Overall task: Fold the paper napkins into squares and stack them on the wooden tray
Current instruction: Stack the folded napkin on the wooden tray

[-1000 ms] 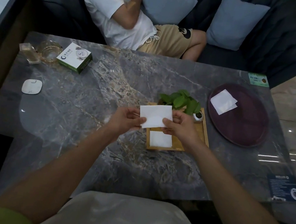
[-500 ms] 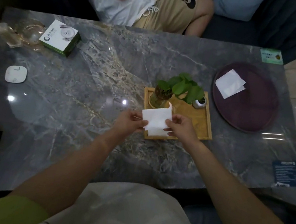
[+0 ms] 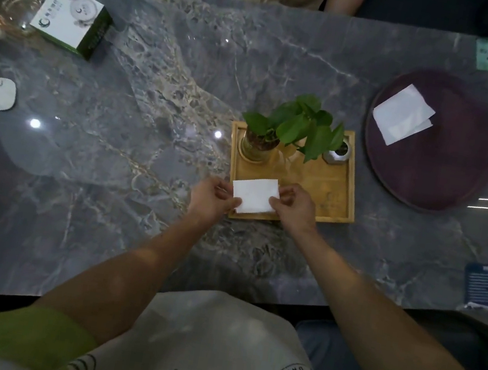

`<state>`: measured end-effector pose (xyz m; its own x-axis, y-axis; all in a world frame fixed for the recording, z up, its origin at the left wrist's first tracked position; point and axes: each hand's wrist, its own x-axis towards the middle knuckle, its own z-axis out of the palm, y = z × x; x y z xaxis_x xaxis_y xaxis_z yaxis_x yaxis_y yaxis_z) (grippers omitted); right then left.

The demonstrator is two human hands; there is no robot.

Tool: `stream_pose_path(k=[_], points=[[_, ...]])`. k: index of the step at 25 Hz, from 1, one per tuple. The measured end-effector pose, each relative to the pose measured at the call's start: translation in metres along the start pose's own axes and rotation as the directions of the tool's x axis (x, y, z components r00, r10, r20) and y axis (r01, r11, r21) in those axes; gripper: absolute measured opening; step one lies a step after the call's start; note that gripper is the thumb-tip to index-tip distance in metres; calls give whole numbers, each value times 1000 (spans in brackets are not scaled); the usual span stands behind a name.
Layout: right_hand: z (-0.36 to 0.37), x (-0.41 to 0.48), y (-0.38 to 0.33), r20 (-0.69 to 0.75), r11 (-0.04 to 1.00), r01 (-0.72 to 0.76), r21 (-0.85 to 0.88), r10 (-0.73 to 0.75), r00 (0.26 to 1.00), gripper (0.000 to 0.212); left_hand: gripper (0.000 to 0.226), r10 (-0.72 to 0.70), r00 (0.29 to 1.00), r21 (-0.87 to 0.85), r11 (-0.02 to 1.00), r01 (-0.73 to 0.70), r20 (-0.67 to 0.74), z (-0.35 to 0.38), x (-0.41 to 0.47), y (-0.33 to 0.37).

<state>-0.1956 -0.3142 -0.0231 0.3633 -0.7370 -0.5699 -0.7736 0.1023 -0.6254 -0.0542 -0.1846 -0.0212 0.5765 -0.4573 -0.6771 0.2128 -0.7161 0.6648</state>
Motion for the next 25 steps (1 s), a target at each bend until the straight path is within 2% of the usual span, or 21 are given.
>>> stream_pose_path(k=[4, 10, 13, 16, 19, 21, 25], points=[[1, 2, 5, -36, 996, 42, -84, -46, 998, 20, 26, 10, 1000, 70, 997, -9, -15, 9, 1, -1], [0, -3, 6, 32, 980, 80, -184, -75, 997, 29, 27, 117, 991, 167, 980, -105, -59, 16, -2, -5], [-3, -7, 8, 16, 945, 117, -306, -118, 993, 36, 29, 192, 980, 272, 947, -170, -58, 17, -5, -6], [-7, -10, 10, 20, 836, 264, -481, -291, 956, 40, 20, 341, 940, 465, 836, -292, -21, 13, -7, -6], [-6, -7, 8, 121, 758, 400, -516, -398, 909, 37, 19, 437, 894, 598, 693, -404, 97, 10, -3, -4], [-5, -5, 7, 182, 740, 421, -524, -386, 904, 36, 26, 416, 891, 662, 618, -425, 183, 9, 0, -3], [-6, -4, 8, 207, 772, 366, -520, -301, 931, 37, 30, 406, 890, 707, 566, -424, 208, 8, 2, -4]])
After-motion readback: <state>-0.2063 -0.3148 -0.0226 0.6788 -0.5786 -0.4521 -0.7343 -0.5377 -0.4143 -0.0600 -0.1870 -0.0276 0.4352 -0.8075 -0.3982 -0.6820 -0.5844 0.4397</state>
